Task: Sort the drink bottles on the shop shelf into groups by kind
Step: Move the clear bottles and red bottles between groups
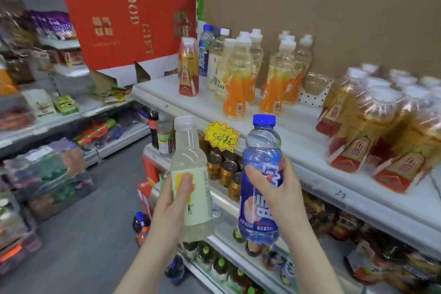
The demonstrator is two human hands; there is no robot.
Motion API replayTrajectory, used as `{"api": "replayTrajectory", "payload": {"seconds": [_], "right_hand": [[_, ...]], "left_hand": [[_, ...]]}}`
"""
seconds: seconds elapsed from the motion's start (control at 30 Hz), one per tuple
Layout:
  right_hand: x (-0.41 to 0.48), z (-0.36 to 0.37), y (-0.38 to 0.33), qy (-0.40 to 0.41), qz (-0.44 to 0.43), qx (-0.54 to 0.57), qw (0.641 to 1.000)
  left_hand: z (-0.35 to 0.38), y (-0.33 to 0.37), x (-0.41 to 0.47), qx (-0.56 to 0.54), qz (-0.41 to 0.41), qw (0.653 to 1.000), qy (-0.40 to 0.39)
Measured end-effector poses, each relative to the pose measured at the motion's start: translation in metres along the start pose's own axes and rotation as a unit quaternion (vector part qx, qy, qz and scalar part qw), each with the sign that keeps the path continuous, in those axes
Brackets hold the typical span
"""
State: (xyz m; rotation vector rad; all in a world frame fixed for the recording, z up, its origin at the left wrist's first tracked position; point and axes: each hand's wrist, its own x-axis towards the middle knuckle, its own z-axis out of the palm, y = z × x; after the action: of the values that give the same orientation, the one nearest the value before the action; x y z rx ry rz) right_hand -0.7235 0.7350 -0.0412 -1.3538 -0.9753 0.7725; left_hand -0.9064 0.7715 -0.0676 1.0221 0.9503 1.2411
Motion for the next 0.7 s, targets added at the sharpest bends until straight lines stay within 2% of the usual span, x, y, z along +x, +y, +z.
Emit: {"api": "replayTrajectory", "payload": {"seconds": [0.33, 0.5, 0.7], "right_hand": [[0.083, 0.177, -0.009, 0.075, -0.022, 0.052, 0.996], [0.142, 0.256, -0.050, 0.055, -0.086, -0.001, 0.995], [0.252, 0.326, -0.084, 0.049, -0.178, -0.062, 0.981]], "left_hand": [[-0.130, 0.042, 0.144, 0.034, -0.024, 0.998, -0.050], [-0.181, 0.070, 0.200, 0.037, -0.026, 0.997, -0.055], [-0.199, 0.086, 0.247, 0.007, -0.018, 1.000, -0.023]]}}
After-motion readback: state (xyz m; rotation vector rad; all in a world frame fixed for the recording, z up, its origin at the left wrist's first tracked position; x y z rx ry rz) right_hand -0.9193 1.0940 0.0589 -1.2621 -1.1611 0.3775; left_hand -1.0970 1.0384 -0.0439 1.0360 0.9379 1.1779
